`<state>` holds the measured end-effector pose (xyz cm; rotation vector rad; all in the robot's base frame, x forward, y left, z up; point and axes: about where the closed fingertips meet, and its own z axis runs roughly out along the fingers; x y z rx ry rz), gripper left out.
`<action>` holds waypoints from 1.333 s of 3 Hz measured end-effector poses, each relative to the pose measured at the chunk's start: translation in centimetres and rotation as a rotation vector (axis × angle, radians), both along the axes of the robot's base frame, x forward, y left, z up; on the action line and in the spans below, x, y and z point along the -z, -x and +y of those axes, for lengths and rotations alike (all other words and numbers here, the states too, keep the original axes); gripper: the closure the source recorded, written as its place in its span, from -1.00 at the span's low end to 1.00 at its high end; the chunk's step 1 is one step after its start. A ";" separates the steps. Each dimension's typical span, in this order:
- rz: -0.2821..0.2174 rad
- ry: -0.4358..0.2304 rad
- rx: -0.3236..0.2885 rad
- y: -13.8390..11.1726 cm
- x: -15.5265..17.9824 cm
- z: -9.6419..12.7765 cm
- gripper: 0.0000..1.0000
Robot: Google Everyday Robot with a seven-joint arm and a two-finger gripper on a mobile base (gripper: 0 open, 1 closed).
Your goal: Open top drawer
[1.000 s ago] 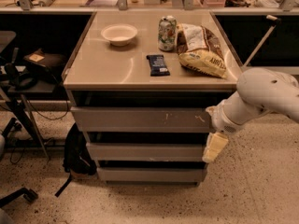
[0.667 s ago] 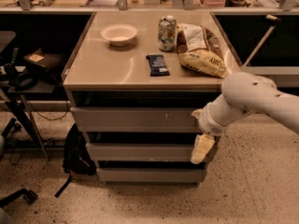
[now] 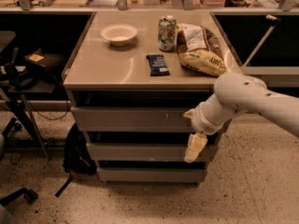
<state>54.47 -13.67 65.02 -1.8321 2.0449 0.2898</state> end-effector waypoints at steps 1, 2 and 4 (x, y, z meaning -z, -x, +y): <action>-0.032 0.001 0.026 -0.7 -3.0 -1.7 -1.00; -0.032 0.001 0.026 -0.7 -3.0 -1.7 -1.00; -0.015 0.048 -0.029 -5.8 2.1 5.1 -1.00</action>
Offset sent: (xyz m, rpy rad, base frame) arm 0.0341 -0.0534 0.1147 0.0096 -0.0932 -0.0543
